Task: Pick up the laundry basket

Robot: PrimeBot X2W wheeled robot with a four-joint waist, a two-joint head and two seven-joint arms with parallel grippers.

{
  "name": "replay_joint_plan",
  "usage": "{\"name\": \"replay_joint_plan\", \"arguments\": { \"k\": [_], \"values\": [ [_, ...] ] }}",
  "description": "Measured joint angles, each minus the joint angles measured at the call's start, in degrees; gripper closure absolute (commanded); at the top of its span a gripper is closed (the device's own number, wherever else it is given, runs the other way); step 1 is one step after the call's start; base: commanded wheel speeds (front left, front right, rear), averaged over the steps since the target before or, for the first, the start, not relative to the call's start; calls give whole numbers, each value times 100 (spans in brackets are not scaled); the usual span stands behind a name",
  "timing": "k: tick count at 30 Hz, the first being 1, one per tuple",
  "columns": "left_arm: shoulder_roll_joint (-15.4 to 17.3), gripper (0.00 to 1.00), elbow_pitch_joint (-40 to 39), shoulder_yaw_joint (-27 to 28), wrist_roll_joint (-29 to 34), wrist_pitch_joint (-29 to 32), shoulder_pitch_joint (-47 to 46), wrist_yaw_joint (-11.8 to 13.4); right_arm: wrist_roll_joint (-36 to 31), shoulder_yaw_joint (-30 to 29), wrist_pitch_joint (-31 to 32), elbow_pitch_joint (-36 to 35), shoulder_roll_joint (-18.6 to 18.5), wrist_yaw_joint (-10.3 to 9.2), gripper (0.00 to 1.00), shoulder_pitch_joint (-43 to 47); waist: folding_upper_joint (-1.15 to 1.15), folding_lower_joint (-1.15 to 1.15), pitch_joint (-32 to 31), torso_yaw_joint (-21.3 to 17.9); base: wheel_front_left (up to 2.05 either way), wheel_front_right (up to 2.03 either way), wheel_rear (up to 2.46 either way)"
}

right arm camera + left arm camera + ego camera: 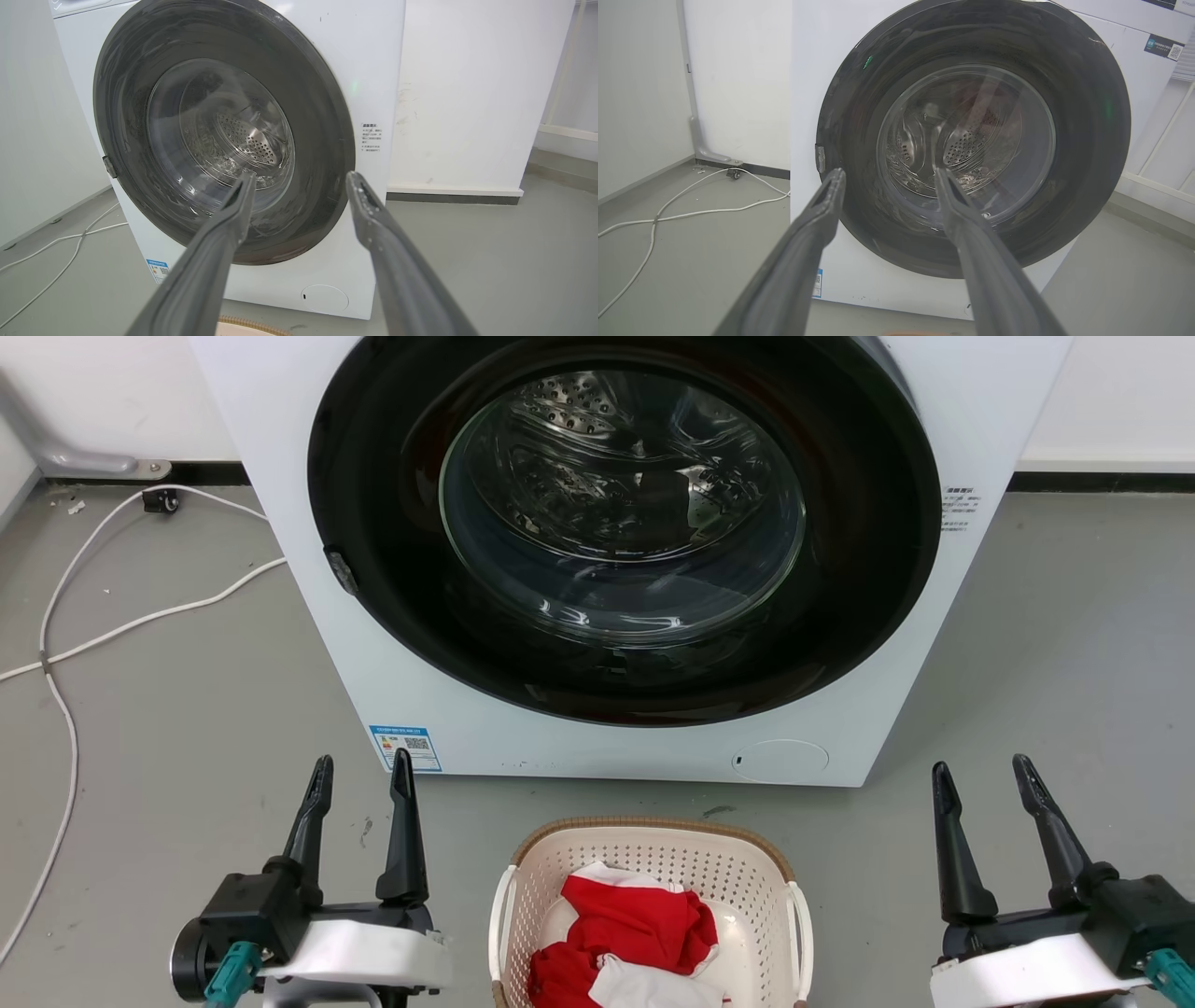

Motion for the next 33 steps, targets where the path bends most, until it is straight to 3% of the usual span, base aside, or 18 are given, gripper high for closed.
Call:
{"name": "replay_joint_plan", "arguments": {
  "k": [14, 33],
  "values": [
    [2, 0, 97, -79, 831, -151, 32, 198, -673, 34, -144, -55, -2, 0, 0, 83, 0, 0, 4, 2, 0, 0, 0],
    [3, 0, 263, -91, 1006, -167, 83, 191, -732, 41, -155, -7, -4, 0, 0, 132, 0, 0, -46, 7, 0, 0, 0]
  ]
}}
